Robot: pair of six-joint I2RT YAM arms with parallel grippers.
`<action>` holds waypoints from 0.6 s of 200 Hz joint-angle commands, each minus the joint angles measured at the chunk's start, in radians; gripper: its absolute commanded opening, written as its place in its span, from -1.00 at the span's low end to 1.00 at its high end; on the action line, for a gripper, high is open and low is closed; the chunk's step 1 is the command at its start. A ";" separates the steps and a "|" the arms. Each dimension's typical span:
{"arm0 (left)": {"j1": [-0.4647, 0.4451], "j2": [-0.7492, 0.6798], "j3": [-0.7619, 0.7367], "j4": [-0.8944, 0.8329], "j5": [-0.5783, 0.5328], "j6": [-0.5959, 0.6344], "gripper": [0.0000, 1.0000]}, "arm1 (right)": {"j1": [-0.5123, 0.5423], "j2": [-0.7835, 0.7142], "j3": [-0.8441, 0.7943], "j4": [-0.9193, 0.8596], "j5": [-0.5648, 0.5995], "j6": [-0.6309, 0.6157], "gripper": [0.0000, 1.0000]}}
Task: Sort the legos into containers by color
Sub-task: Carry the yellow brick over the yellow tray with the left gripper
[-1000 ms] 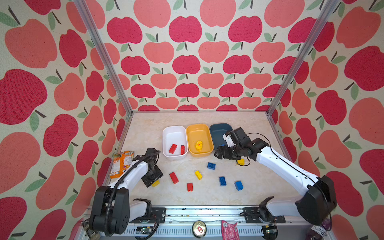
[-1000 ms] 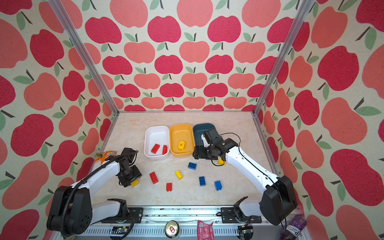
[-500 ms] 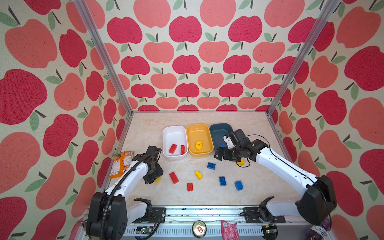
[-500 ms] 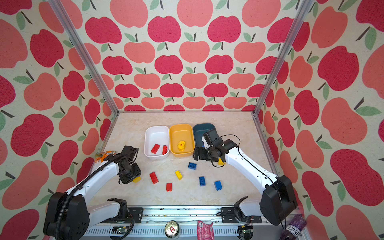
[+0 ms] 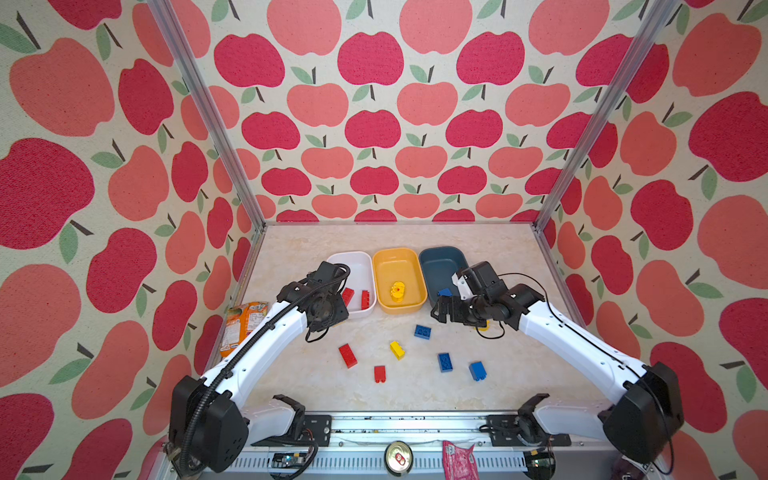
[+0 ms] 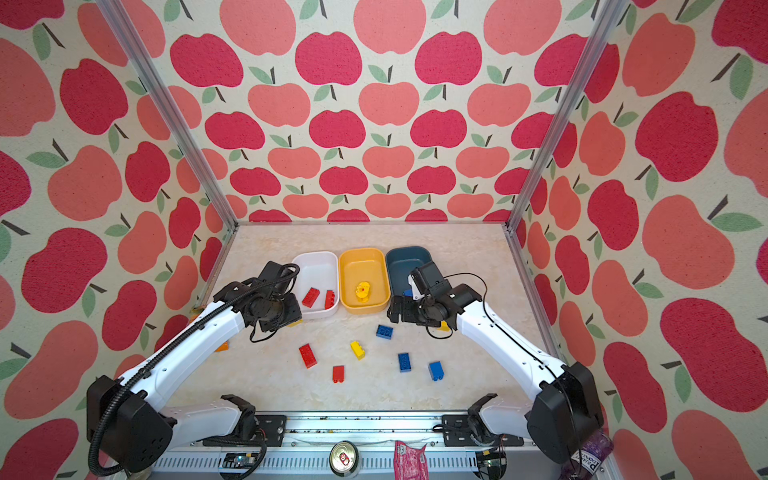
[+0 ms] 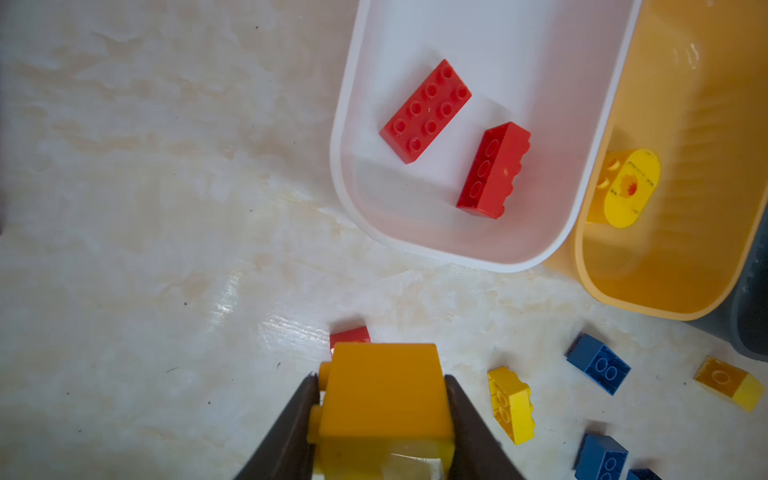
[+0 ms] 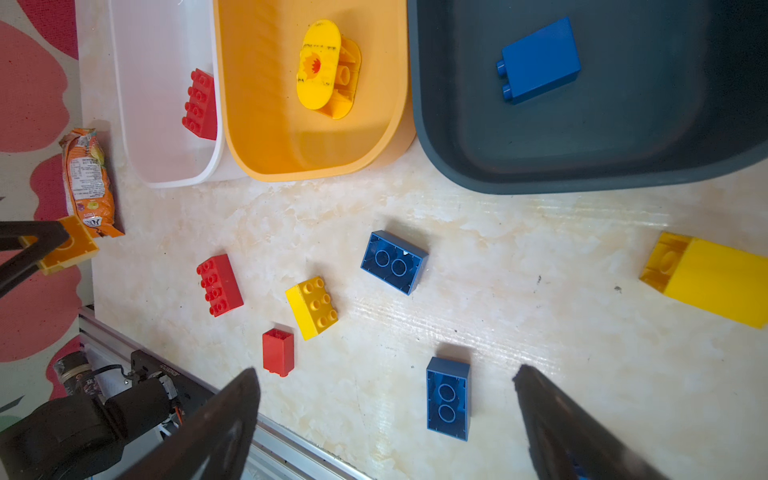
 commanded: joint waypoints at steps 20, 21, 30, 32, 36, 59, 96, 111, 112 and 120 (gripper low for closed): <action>-0.056 0.162 0.174 0.066 -0.010 0.080 -0.24 | -0.009 -0.043 -0.022 0.004 0.031 0.035 0.97; -0.056 0.167 0.179 0.068 -0.009 0.081 -0.24 | -0.009 -0.044 -0.023 0.004 0.031 0.036 0.98; -0.063 0.210 0.215 0.089 0.003 0.098 -0.24 | -0.009 -0.049 -0.027 0.004 0.035 0.041 0.98; -0.065 0.219 0.224 0.093 0.005 0.102 -0.24 | -0.008 -0.051 -0.028 0.004 0.036 0.041 0.98; -0.066 0.238 0.241 0.101 0.011 0.108 -0.24 | -0.009 -0.053 -0.030 0.004 0.036 0.043 0.98; -0.084 0.351 0.352 0.134 0.028 0.157 -0.25 | -0.009 -0.067 -0.043 0.006 0.040 0.056 0.98; -0.105 0.542 0.524 0.153 0.050 0.214 -0.25 | -0.009 -0.098 -0.066 0.010 0.053 0.075 0.98; -0.109 0.614 0.587 0.153 0.063 0.229 -0.26 | -0.009 -0.106 -0.069 0.007 0.060 0.080 0.98; -0.109 0.619 0.591 0.152 0.064 0.231 -0.26 | -0.009 -0.108 -0.069 0.007 0.061 0.080 0.98; -0.111 0.656 0.627 0.148 0.069 0.241 -0.26 | -0.009 -0.111 -0.071 0.006 0.064 0.083 0.98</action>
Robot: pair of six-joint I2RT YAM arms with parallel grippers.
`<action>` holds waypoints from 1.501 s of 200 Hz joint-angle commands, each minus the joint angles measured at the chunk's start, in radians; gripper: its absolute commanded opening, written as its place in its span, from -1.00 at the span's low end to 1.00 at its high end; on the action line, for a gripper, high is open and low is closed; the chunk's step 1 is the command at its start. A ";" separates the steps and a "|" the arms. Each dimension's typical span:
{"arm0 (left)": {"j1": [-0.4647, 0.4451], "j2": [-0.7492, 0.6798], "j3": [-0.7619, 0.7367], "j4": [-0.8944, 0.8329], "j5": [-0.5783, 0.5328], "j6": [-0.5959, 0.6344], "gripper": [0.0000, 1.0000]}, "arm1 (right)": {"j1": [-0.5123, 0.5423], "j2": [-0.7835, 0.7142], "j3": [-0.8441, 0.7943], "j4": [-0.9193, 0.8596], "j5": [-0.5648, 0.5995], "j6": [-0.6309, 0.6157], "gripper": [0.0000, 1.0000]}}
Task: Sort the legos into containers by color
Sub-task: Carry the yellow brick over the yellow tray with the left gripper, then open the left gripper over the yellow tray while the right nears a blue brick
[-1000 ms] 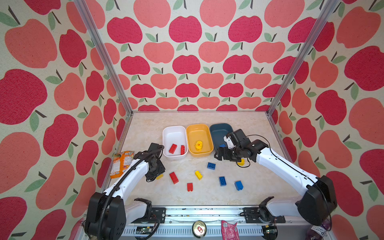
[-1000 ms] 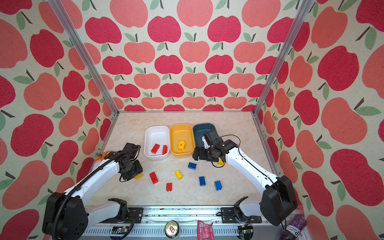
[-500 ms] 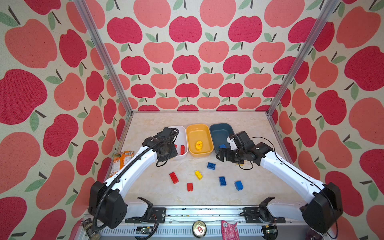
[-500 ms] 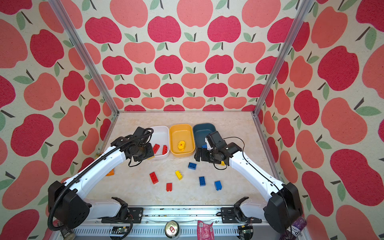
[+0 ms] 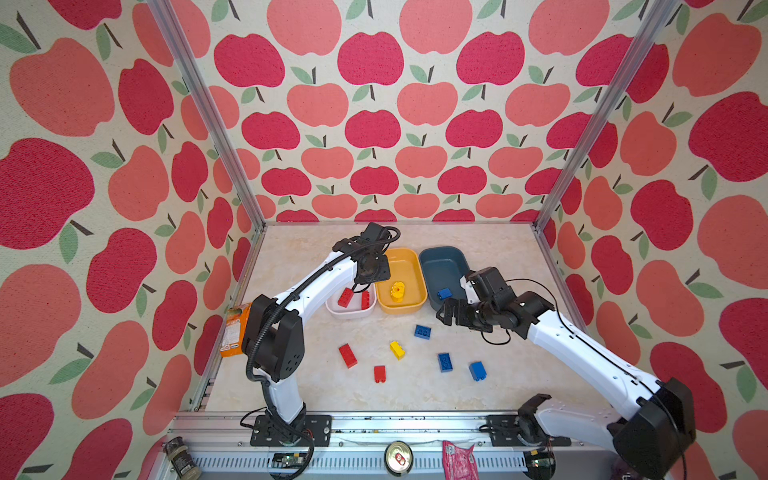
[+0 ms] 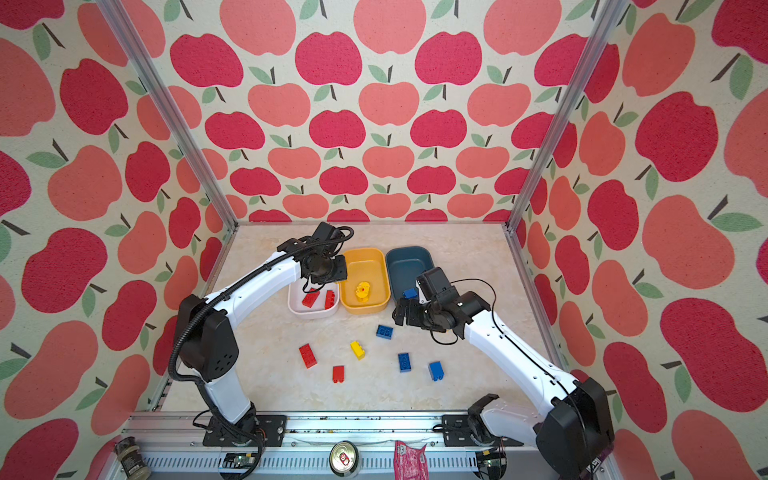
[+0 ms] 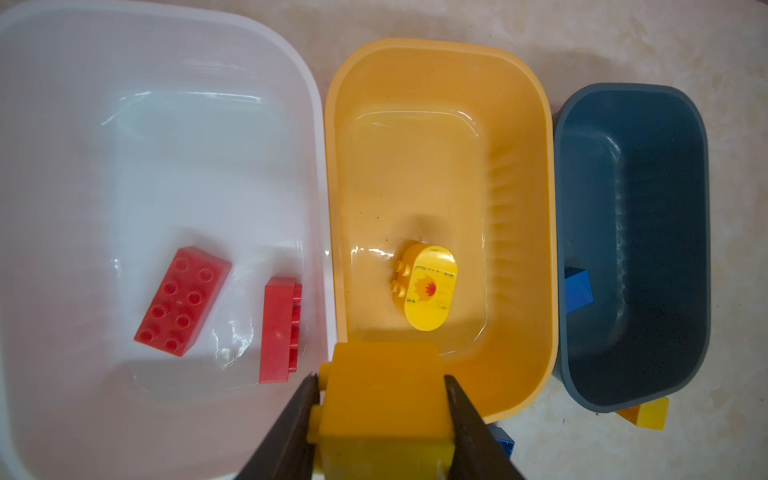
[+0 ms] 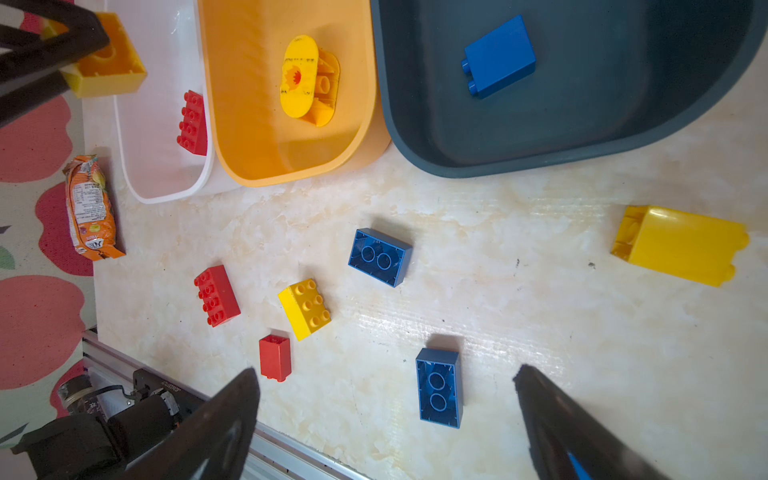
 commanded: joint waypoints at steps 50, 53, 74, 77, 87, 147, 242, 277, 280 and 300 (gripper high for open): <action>0.001 0.283 0.297 -0.047 0.020 0.118 -0.25 | -0.007 -0.034 -0.015 -0.005 0.034 0.030 0.98; 0.003 0.294 0.308 -0.050 0.021 0.119 -0.25 | -0.007 -0.033 -0.015 -0.007 0.035 0.031 0.98; 0.011 0.358 0.370 -0.069 0.026 0.129 -0.24 | -0.008 -0.031 -0.012 -0.009 0.037 0.029 0.99; 0.013 0.366 0.376 -0.070 0.027 0.129 -0.24 | -0.008 -0.030 -0.012 -0.009 0.037 0.028 0.99; 0.017 0.386 0.391 -0.071 0.033 0.131 -0.22 | -0.011 -0.030 -0.011 -0.011 0.037 0.027 0.99; 0.029 0.414 0.399 -0.068 0.035 0.135 0.36 | -0.021 -0.021 -0.008 -0.014 0.032 0.025 0.99; 0.032 0.311 0.327 -0.004 0.053 0.123 0.67 | -0.022 -0.005 -0.053 -0.044 0.050 0.032 0.99; 0.033 0.236 0.245 0.051 0.067 0.111 0.75 | -0.022 -0.029 -0.103 -0.086 0.079 0.038 0.98; 0.034 0.230 0.237 0.055 0.069 0.111 0.76 | -0.022 -0.032 -0.106 -0.089 0.082 0.038 0.97; 0.035 0.185 0.190 0.083 0.080 0.105 0.79 | -0.022 -0.045 -0.130 -0.119 0.100 0.037 0.96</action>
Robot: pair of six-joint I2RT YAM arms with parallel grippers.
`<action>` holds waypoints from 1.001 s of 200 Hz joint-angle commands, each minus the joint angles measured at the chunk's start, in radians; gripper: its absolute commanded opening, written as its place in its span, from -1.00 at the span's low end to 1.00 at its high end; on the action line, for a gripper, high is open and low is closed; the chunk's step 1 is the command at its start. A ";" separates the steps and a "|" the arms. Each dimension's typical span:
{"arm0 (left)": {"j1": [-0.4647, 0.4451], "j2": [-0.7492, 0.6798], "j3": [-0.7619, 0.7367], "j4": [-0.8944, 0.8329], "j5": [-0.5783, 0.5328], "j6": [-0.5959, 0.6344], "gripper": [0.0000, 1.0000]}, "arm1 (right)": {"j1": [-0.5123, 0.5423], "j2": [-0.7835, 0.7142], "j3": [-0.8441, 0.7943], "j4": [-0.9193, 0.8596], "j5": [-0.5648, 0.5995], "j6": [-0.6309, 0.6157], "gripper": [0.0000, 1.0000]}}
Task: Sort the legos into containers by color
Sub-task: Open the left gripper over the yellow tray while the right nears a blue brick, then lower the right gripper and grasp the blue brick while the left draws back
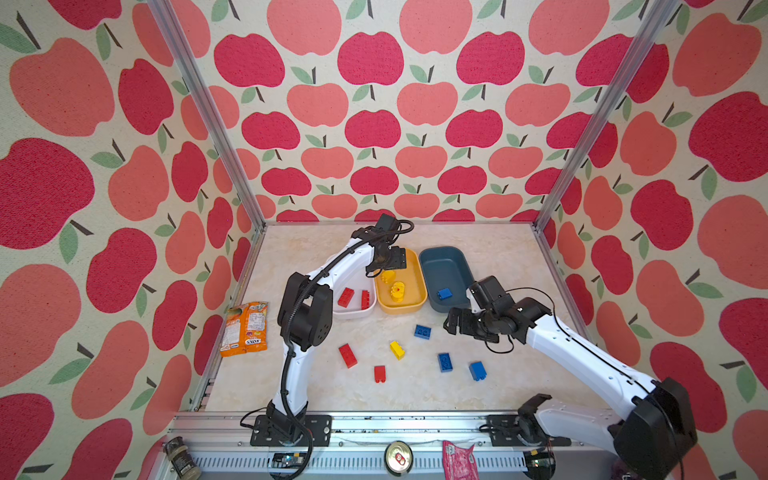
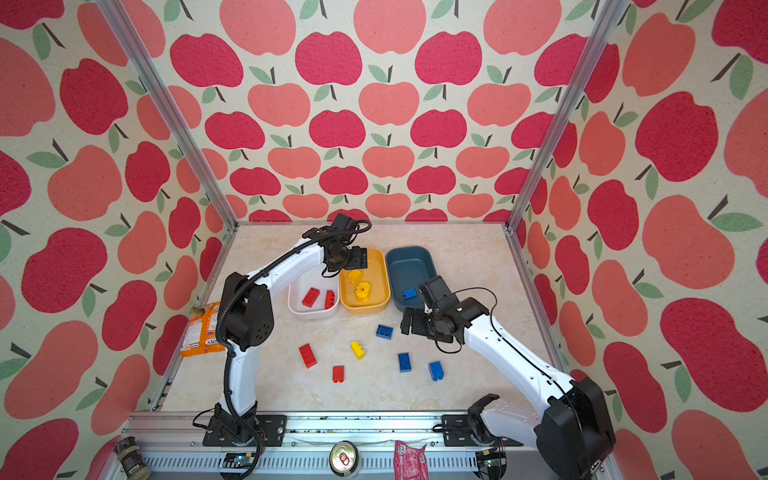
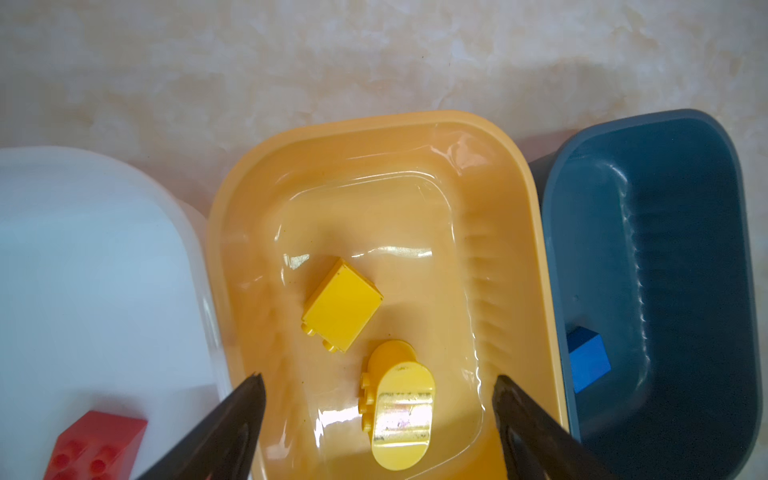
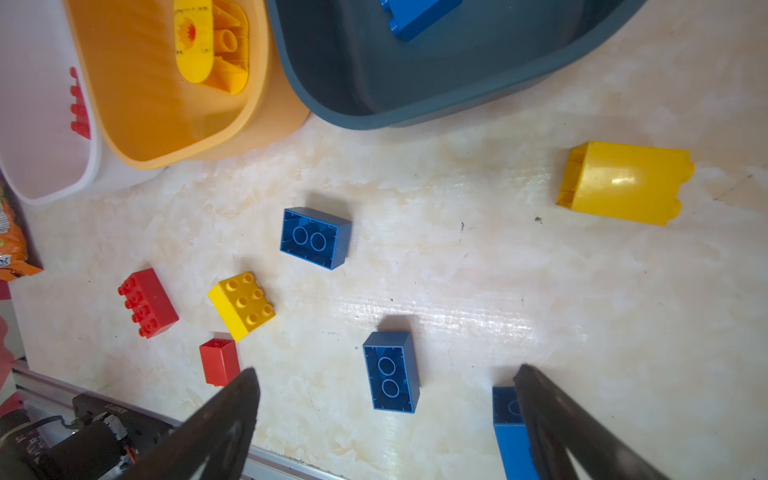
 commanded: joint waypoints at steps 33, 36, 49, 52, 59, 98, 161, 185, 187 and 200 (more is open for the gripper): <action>0.012 -0.144 -0.130 0.087 0.040 -0.036 0.80 | -0.007 -0.060 -0.067 -0.112 0.069 0.003 0.93; 0.013 -0.152 -0.139 0.092 0.043 -0.038 0.80 | -0.008 -0.063 -0.071 -0.116 0.071 0.001 0.92; 0.016 -0.187 -0.180 0.113 0.051 -0.045 0.81 | -0.007 -0.072 -0.087 -0.125 0.079 -0.002 0.90; 0.017 -0.198 -0.191 0.118 0.054 -0.048 0.81 | -0.007 -0.073 -0.090 -0.126 0.081 -0.003 0.90; 0.021 -0.217 -0.212 0.127 0.058 -0.052 0.81 | -0.005 -0.076 -0.100 -0.132 0.085 -0.004 0.88; 0.044 -0.326 -0.337 0.165 0.088 -0.085 0.83 | 0.018 -0.079 -0.149 -0.150 0.111 0.003 0.81; 0.104 -0.509 -0.576 0.236 0.138 -0.126 0.86 | 0.068 -0.028 -0.206 -0.102 0.128 0.020 0.75; 0.125 -0.572 -0.632 0.241 0.140 -0.132 0.87 | 0.092 -0.010 -0.218 -0.085 0.131 0.025 0.73; 0.127 -0.576 -0.636 0.240 0.140 -0.133 0.87 | 0.093 -0.008 -0.219 -0.084 0.132 0.025 0.73; 0.136 -0.601 -0.658 0.238 0.142 -0.136 0.88 | 0.100 0.006 -0.226 -0.077 0.131 0.027 0.72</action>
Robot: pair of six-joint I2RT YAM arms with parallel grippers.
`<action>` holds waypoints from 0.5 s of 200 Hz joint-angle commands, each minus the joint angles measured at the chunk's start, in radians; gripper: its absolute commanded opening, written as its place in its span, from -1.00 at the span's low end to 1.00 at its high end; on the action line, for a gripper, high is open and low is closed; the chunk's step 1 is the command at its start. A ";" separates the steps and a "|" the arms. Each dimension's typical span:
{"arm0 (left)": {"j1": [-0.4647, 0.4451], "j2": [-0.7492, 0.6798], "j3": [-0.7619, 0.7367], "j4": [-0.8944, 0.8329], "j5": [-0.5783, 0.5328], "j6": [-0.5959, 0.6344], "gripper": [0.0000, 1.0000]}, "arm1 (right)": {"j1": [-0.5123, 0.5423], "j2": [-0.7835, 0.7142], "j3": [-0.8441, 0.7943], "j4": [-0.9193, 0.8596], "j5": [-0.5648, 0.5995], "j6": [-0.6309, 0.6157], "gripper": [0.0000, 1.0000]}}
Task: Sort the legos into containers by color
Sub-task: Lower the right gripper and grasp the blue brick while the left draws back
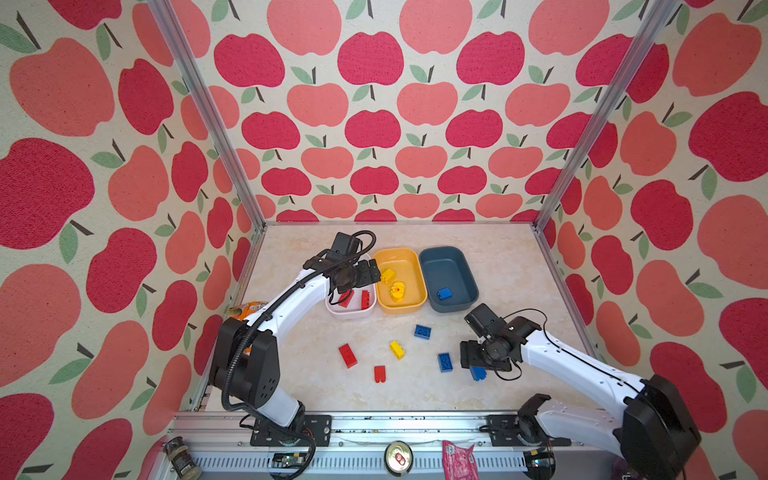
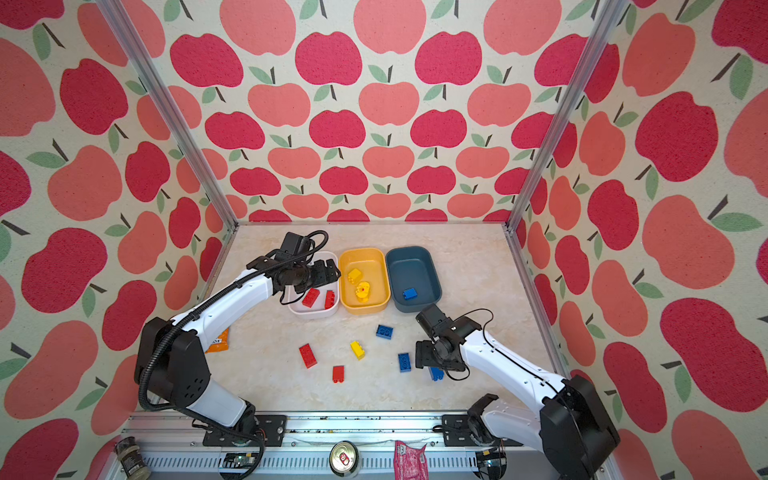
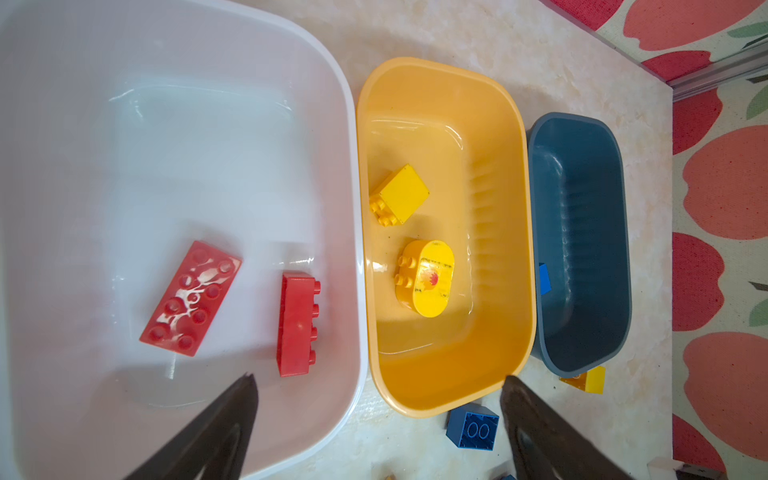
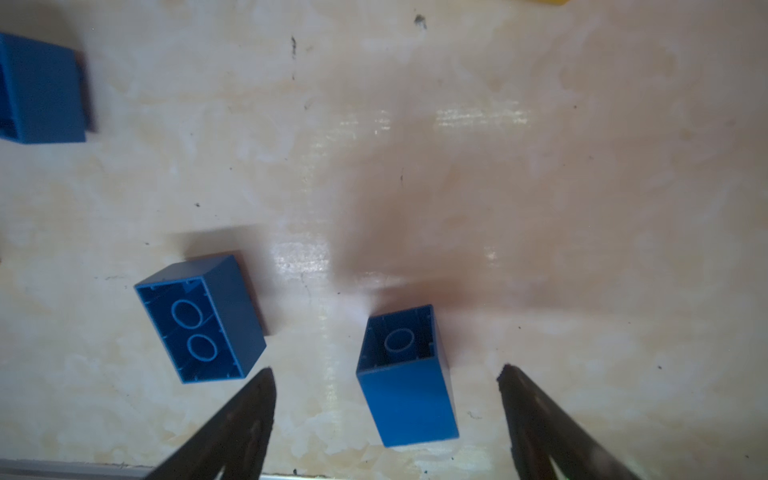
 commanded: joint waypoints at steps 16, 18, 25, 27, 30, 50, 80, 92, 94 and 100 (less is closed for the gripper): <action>0.027 -0.080 -0.056 0.027 0.027 -0.025 0.88 | 0.020 0.039 -0.026 0.019 0.018 0.025 0.69; 0.029 -0.082 -0.059 0.027 0.026 -0.025 0.88 | 0.021 0.041 -0.027 0.020 0.019 0.025 0.68; 0.032 -0.089 -0.067 0.026 0.028 -0.025 0.88 | 0.023 0.049 -0.029 0.023 0.019 0.025 0.67; 0.032 -0.091 -0.069 0.026 0.029 -0.025 0.88 | 0.023 0.051 -0.029 0.024 0.018 0.025 0.67; 0.034 -0.094 -0.073 0.027 0.029 -0.026 0.89 | 0.024 0.054 -0.030 0.026 0.018 0.025 0.66; 0.040 -0.104 -0.088 0.025 0.030 -0.029 0.89 | 0.026 0.072 -0.032 0.034 0.019 0.025 0.60; 0.044 -0.114 -0.097 0.026 0.030 -0.036 0.89 | 0.034 0.101 -0.034 0.043 0.018 0.026 0.44; 0.047 -0.120 -0.101 0.027 0.028 -0.037 0.89 | 0.035 0.109 -0.035 0.045 0.020 0.026 0.36; 0.047 -0.121 -0.101 0.027 0.029 -0.037 0.89 | 0.037 0.111 -0.035 0.045 0.020 0.027 0.34; 0.049 -0.124 -0.102 0.027 0.029 -0.037 0.89 | 0.037 0.115 -0.035 0.045 0.019 0.027 0.28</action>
